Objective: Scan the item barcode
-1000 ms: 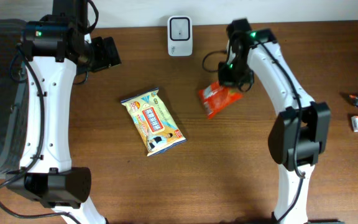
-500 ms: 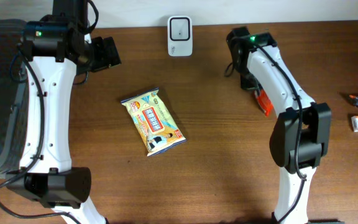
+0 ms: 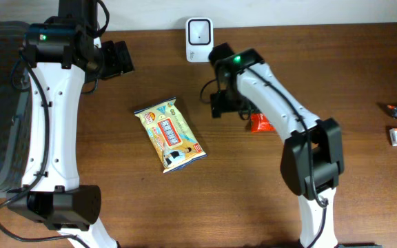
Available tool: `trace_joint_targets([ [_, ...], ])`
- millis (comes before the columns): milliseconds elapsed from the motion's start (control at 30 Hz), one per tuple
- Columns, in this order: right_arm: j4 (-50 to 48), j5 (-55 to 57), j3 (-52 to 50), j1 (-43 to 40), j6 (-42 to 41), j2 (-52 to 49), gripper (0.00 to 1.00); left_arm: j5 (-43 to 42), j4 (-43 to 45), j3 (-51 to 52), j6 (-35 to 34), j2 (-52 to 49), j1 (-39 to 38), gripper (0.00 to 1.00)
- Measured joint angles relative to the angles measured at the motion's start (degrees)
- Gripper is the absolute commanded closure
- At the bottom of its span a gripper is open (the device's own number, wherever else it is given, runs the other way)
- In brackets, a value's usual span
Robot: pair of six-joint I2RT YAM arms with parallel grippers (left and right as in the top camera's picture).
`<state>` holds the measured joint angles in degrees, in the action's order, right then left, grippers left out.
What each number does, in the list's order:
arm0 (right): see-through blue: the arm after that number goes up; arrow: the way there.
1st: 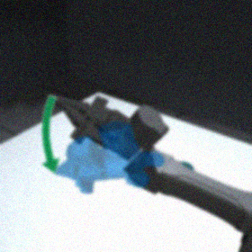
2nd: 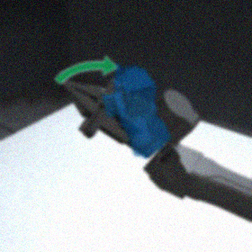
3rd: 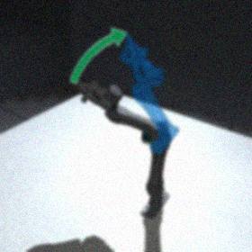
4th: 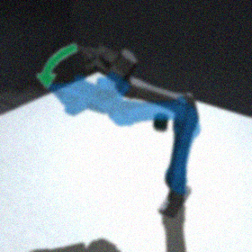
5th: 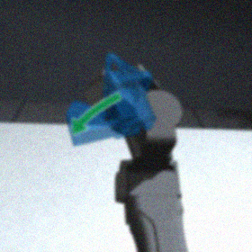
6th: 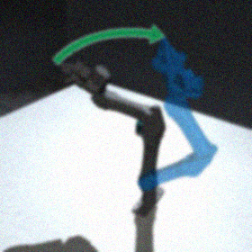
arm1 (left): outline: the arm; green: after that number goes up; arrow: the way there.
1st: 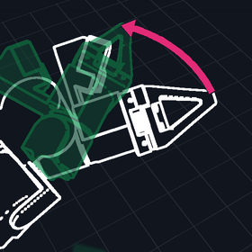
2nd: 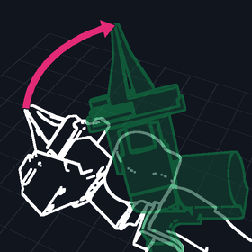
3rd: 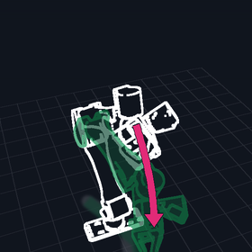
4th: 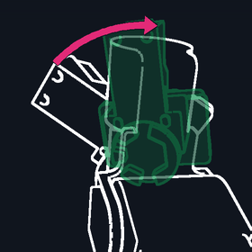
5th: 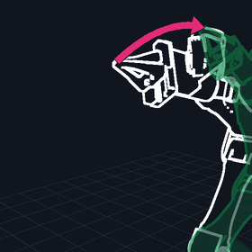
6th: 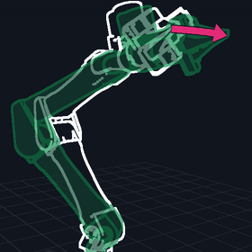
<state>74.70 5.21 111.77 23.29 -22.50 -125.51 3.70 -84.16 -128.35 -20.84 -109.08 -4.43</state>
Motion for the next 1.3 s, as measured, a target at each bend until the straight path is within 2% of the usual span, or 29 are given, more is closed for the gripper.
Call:
trace_joint_targets([
  [167,-0.04,-7.5,0.72,-12.48,-2.82,0.0,0.01,0.0,-0.02,0.0,0.0,0.0,0.0,0.01],
  [200,-0.35,-9.01,0.55,-14.56,-3.21,0.0,0.04,0.0,-0.02,0.0,0.0,0.0,0.0,0.01],
  [233,-0.66,-9.66,0.24,-15.69,-3.48,0.0,0.16,-0.02,-0.02,0.0,0.0,0.0,0.0,0.01],
  [267,-1.77,-10.21,-0.94,-16.83,-4.52,0.0,0.22,0.0,0.0,0.0,0.0,0.0,0.0,0.01],
  [467,-11.87,-11.56,-10.19,-17.2,-18.1,0.0,0.25,0.0,0.0,0.0,0.0,0.0,0.0,0.01],
  [533,-12.57,-11.28,-11.58,-17.2,-21.57,0.0,0.37,0.0,-0.02,0.0,0.0,0.0,0.0,0.01],
  [567,-12.52,-10.86,-11.89,-17.2,-22.62,0.0,0.51,-0.02,-0.02,0.0,0.0,0.0,0.0,0.01],
  [600,-12.55,-10.54,-12.17,-17.2,-23.43,0.02,0.6,0.0,-0.04,0.0,0.0,0.0,0.0,0.01],
  [733,-12.94,-9.99,-13.94,-17.2,-24.87,0.48,0.63,0.0,-0.02,0.0,0.0,0.0,0.0,0.01],
  [833,-13.05,-9.79,-14.36,-17.2,-25.0,0.66,0.93,0.0,-0.02,0.0,0.0,0.0,0.0,0.01],
  [867,-13.03,-9.68,-14.51,-17.2,-25.44,0.66,0.96,0.0,-0.02,0.0,0.0,0.0,0.0,0.01],
  [1000,-13.16,-9.35,-14.82,-16.92,-25.35,0.66,0.96,-0.02,-0.02,0.0,0.0,0.0,0.0,0.01],
  [1033,-13.68,-8.55,-15.15,-16.46,-25.38,0.66,0.53,0.0,-0.02,0.0,0.0,0.0,0.0,0.01],
  [1067,-13.9,-8.0,-15.28,-16.22,-25.31,0.74,0.04,0.0,-0.02,0.0,0.0,0.0,0.0,0.01],
  [1100,-14.38,-7.65,-15.37,-15.91,-25.11,0.76,0.01,0.0,-0.02,0.0,0.0,0.0,0.0,0.01],
  [1300,-16.52,-11.47,-15.37,-16.5,-25.77,0.98,0.01,-0.02,-0.02,0.0,0.0,0.0,0.0,0.01],
])
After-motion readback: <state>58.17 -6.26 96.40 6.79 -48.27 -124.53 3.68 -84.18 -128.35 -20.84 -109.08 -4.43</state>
